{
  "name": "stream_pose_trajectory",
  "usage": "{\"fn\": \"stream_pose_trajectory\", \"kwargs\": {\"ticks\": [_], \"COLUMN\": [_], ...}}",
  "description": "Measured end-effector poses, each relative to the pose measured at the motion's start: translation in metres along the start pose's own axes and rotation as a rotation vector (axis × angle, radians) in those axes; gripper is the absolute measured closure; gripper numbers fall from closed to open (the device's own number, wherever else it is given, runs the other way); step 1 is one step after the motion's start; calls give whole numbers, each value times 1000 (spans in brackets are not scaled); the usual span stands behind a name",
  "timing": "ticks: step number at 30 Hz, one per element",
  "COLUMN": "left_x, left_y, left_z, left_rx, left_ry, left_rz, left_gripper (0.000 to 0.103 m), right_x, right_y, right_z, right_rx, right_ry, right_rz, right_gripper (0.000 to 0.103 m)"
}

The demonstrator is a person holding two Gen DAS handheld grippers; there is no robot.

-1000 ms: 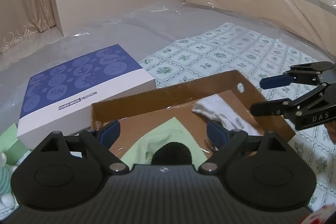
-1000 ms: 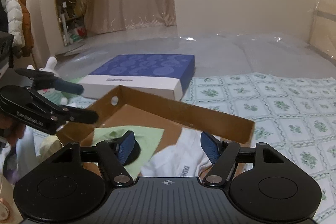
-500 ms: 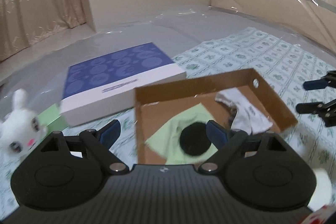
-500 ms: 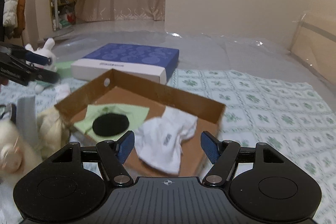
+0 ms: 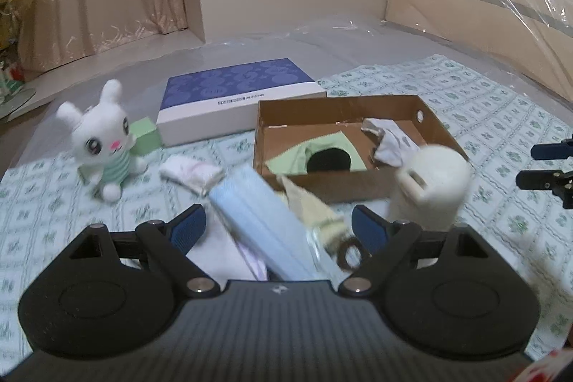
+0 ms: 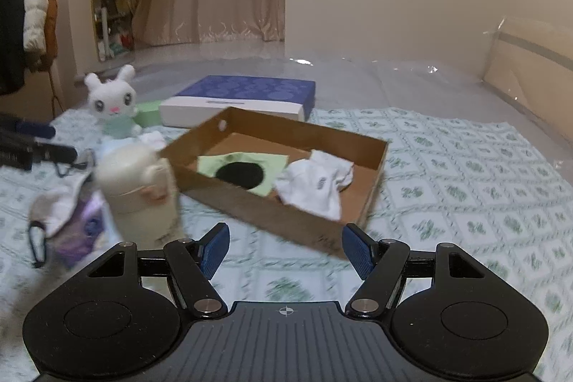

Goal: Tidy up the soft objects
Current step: 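Withdraw both grippers from the box back toward the pile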

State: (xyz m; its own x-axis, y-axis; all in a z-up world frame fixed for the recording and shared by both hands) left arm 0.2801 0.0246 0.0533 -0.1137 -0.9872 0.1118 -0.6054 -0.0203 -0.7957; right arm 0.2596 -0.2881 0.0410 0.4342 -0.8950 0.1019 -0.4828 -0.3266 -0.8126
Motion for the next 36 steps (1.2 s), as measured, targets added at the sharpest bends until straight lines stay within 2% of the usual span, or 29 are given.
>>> {"fn": "stream_pose_trajectory", "kwargs": {"ticks": [9,19,36], "left_x": [20,23,-4], "left_y": [51,97,124], "left_z": [-57,-89,-111], "left_rx": [12,-6,9], "left_ry": [-17,-40,-110], "left_rz": [-47,-121,-177], "left_gripper": [16,16,16], "right_x": [-59,-113,-145], "right_y": [19,45,52], "right_z": [-38,-57,-59], "right_rx": [37,16,4], "right_ry": [-59,-137,-175], "right_rz": [68,77,46], "right_gripper": [34,34,34]}}
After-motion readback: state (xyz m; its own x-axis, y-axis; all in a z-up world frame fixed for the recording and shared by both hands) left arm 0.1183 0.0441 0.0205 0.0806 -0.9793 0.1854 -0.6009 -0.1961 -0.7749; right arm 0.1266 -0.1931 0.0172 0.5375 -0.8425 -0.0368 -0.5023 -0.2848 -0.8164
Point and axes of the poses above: each gripper's, at about its wrist camera, not at the fingertips, and z roughly the way its jaws point, x to its right, y to its underside, the point moved 3 cm from there along z, roughly the way its jaws point, and after that the axes turned 12 degrees about -z, right-handed, at the moved point
